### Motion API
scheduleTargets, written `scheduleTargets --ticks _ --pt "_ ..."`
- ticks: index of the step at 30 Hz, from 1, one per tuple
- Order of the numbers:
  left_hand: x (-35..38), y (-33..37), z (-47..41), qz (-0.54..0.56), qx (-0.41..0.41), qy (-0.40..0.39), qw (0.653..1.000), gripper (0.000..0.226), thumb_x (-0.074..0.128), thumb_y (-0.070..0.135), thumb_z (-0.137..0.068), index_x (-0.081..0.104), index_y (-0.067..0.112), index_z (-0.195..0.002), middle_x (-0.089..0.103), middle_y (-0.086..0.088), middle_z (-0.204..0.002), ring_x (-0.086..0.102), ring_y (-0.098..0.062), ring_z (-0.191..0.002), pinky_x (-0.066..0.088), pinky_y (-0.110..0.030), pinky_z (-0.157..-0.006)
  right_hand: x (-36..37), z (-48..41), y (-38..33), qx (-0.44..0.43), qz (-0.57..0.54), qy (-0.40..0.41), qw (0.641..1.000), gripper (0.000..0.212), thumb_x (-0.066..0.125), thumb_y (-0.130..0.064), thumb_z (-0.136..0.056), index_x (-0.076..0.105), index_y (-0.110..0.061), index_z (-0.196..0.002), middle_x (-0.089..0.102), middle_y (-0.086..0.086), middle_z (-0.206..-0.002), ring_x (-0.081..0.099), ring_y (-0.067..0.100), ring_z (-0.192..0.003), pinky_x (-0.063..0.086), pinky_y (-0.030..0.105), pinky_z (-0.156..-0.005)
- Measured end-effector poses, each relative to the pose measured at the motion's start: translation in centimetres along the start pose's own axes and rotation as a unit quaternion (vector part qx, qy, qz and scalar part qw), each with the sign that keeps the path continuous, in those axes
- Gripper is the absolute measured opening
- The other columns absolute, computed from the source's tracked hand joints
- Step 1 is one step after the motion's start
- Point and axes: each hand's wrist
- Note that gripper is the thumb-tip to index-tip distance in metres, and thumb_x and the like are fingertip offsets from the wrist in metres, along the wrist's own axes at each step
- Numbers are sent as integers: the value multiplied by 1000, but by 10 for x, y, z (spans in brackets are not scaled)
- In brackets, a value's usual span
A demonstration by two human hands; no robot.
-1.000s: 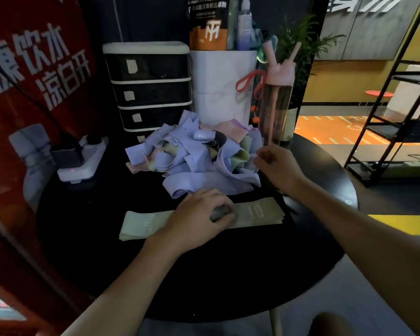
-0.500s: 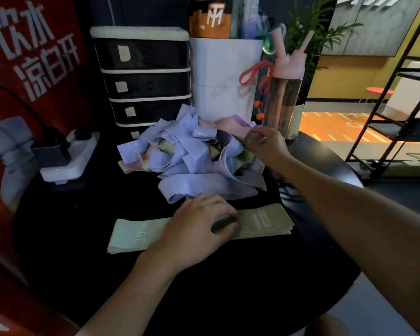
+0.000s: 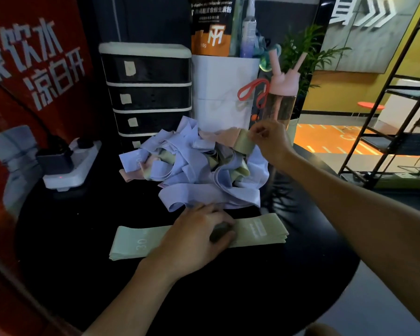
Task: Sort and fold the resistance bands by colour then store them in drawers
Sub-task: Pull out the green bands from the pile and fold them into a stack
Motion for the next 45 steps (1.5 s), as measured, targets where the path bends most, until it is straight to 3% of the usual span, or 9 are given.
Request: scheduleTargets --ticks 7,14,18,22,25,29,36,42,45 --pt "-5 3 1 64 -30 13 997 47 43 57 -85 69 24 -107 58 10 -110 58 -14 -102 48 -39 -91 -36 21 -52 -53 -85 22 995 10 60 7 -89 64 -2 -86 60 6 -77 54 -2 -61 42 8 -55" --pt "-59 24 -19 117 -48 167 978 14 56 31 -96 66 21 -96 64 7 -91 60 -10 -85 49 -36 -74 -57 43 -92 -91 -152 7 984 8 59 9 -89 63 3 -92 61 1 -76 55 -9 -62 43 8 -61" --pt "-98 42 -38 274 -128 246 921 31 65 40 -93 56 23 -119 63 13 -107 60 5 -93 52 -25 -80 -60 58 -109 -110 -153 -15 982 7 61 4 -90 63 -2 -87 63 -1 -76 55 -5 -63 44 12 -61" --pt "-116 48 -46 339 -177 267 885 52 66 35 -94 48 13 -137 70 -2 -111 69 -11 -94 56 -33 -80 -62 70 -118 -124 -152 -30 980 7 63 3 -90 63 -3 -87 63 -1 -75 56 -5 -61 43 11 -60" --pt "-122 51 -43 381 -160 274 868 41 68 21 -94 56 5 -130 73 -5 -98 67 0 -64 49 -19 -58 -65 77 -124 -131 -151 -45 979 8 62 4 -90 62 -3 -87 62 -1 -74 56 -5 -58 42 10 -58" --pt "-129 52 -37 395 -149 288 860 27 67 2 -91 66 -1 -118 69 -8 -92 57 6 -50 43 -9 -52 -66 84 -126 -133 -126 -54 982 10 65 2 -90 63 -7 -85 61 -5 -78 56 -9 -65 43 10 -65" --pt "-140 43 -24 312 -115 298 895 13 69 4 -91 71 16 -90 69 -4 -78 59 -10 -54 49 -24 -51 -57 96 -123 -98 -91 -126 983 23 72 -6 -86 71 -11 -108 71 -2 -85 63 -1 -75 53 24 -82" --pt "-142 56 -22 501 -131 263 814 14 57 6 -99 70 4 -94 73 -16 -92 70 -25 -86 58 -35 -90 -47 110 -126 -123 -121 -117 978 7 76 2 -80 71 -3 -83 65 4 -71 55 0 -60 48 16 -61" --pt "-144 57 -23 516 -146 267 801 17 57 17 -100 69 7 -92 69 -9 -84 65 -20 -79 55 -35 -87 -41 116 -127 -130 -132 -132 974 5 73 3 -83 71 2 -87 63 5 -70 52 0 -57 44 14 -59"
Point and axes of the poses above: each hand's wrist, its own z-axis away from the middle knuckle, its own x-axis out of the palm, y = z × x
